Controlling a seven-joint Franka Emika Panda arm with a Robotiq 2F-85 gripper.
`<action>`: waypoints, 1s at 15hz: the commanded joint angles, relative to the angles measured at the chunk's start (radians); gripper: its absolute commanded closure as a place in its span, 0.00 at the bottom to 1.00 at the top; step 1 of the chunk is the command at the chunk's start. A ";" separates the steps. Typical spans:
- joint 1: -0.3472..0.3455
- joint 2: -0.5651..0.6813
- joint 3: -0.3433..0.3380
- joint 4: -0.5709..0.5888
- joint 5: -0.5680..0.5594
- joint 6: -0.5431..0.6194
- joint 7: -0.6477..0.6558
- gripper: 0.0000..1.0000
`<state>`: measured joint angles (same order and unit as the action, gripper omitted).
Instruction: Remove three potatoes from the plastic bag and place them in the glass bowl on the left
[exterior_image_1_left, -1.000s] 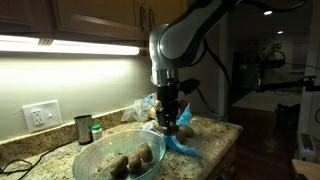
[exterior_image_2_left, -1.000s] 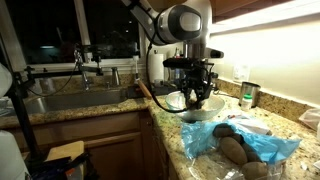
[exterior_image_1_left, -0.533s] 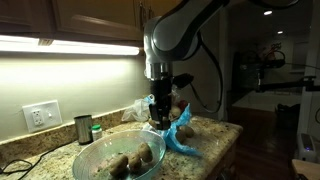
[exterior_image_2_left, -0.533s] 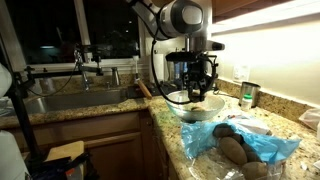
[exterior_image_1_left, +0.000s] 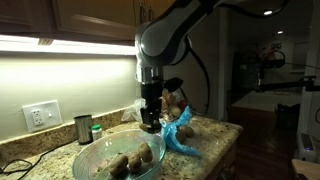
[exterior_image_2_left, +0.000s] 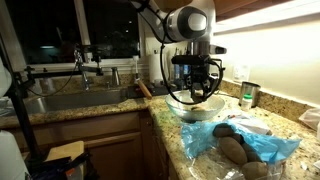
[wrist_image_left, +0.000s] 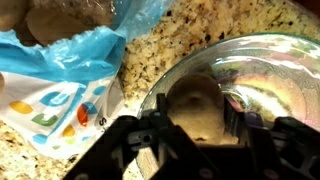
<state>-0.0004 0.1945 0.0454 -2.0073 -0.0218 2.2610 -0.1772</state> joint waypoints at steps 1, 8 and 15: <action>-0.006 0.066 0.008 0.071 0.041 0.007 -0.077 0.69; -0.012 0.201 0.024 0.170 0.035 0.035 -0.140 0.69; -0.004 0.275 0.044 0.257 0.026 0.045 -0.150 0.69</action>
<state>-0.0009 0.4489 0.0771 -1.7833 0.0015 2.2993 -0.3084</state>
